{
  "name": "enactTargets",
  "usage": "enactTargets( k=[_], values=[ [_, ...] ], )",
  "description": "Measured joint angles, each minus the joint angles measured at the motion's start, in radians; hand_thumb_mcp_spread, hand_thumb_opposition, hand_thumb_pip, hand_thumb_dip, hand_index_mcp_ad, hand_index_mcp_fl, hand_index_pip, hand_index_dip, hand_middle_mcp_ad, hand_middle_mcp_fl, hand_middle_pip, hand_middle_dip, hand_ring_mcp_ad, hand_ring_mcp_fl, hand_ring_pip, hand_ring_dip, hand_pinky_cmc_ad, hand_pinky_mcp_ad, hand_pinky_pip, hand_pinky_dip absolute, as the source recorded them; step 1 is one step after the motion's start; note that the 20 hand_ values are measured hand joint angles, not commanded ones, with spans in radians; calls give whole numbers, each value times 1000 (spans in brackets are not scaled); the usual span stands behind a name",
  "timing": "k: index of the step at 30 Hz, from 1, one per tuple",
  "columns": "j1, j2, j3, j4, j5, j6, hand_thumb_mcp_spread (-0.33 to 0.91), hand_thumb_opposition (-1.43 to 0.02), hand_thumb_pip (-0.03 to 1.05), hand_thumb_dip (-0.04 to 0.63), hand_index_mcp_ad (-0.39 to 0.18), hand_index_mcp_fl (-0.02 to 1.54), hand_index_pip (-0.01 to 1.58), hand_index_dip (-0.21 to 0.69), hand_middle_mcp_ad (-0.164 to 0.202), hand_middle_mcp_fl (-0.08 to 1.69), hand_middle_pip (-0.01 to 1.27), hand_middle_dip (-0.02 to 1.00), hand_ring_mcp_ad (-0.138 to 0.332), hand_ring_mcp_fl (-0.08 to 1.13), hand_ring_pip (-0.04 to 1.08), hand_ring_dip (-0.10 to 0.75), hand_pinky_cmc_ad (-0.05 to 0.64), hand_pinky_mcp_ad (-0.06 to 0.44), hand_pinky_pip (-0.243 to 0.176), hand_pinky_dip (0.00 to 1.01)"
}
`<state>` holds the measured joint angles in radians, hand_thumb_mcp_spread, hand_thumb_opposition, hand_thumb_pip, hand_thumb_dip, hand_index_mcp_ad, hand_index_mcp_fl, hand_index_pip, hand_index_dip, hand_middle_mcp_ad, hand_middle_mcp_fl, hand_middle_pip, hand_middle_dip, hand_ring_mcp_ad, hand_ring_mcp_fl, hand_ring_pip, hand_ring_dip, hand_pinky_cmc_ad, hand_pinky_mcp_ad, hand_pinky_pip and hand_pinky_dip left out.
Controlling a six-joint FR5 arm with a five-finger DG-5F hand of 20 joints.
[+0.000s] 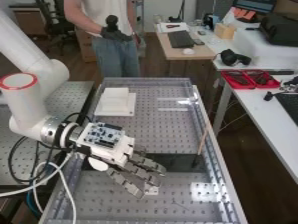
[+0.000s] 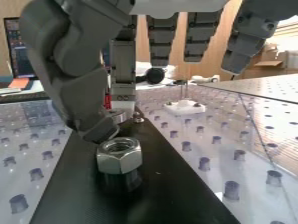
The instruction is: Grab the bearing and place it in the white container
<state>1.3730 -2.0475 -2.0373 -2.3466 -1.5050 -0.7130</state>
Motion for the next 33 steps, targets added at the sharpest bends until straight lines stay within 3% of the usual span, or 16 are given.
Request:
enactTargets(
  k=[24, 27, 31, 33],
  values=[
    [4, 0, -9, 14, 3, -8, 447, -840, 637, 342, -113, 117, 1431, 218, 49, 5, 134, 202, 129, 0, 87, 103, 375, 293, -58, 188],
    [3, 0, -7, 16, 1, -8, 447, -848, 625, 332, -86, 162, 1424, 187, 51, 5, 134, 202, 129, 0, 87, 103, 375, 293, -40, 190],
    [1, 1, -4, 13, -2, -8, 443, -850, 613, 333, -86, 187, 1428, 178, 51, 5, 134, 202, 129, 0, 87, 103, 375, 293, -44, 188],
    [0, 1, -2, 13, -4, -9, 445, -864, 600, 333, -86, 202, 1428, 178, 51, 5, 138, 202, 129, 0, 87, 103, 375, 293, -26, 190]
  ],
)
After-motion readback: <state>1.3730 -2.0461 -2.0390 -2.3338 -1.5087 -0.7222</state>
